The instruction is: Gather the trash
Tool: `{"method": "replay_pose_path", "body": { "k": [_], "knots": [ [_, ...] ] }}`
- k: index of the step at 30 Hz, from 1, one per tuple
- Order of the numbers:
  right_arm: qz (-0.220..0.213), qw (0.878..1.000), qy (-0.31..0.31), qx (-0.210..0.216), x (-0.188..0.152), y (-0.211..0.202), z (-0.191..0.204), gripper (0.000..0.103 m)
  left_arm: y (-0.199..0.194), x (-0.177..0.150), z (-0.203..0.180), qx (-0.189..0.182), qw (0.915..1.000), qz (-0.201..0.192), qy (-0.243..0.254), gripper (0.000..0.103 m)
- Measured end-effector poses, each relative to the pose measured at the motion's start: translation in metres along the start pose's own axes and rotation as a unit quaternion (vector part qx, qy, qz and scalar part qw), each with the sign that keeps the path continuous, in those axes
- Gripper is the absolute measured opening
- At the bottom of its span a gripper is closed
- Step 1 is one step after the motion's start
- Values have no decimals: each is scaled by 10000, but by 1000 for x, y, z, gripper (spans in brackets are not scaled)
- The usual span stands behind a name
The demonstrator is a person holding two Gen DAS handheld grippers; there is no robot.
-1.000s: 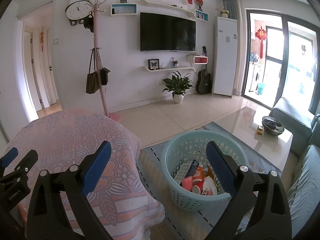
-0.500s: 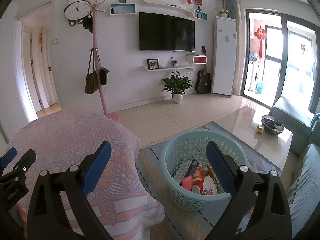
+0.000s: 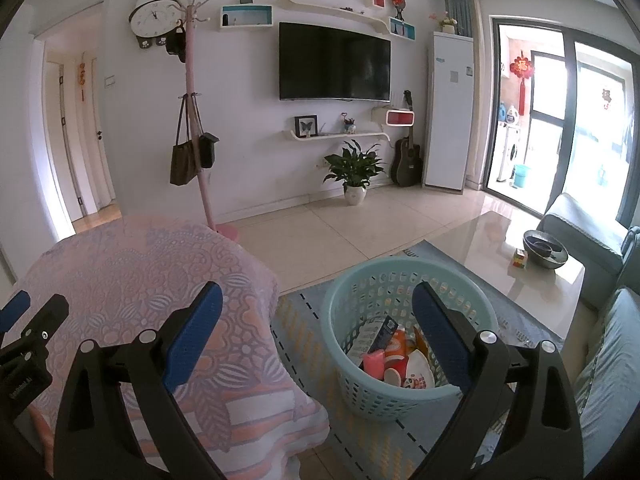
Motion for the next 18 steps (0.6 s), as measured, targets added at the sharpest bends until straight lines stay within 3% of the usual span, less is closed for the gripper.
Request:
{"method": "replay_pose_path", "body": {
  "k": [18],
  "knots": [
    [-5, 10000, -26, 38, 2, 0, 2, 91, 0, 0, 0, 1, 10000, 7, -7, 96]
  ]
}}
Point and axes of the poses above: each gripper's, at about its wrist camera, not at the fingertips, and y roughly the way its jaws point, z to its left, x to its top, the point moved 1 cm from there along y, roughly the way its jaws point, and after that the axes turned 4 degrees about x, right-handed, at the moved point
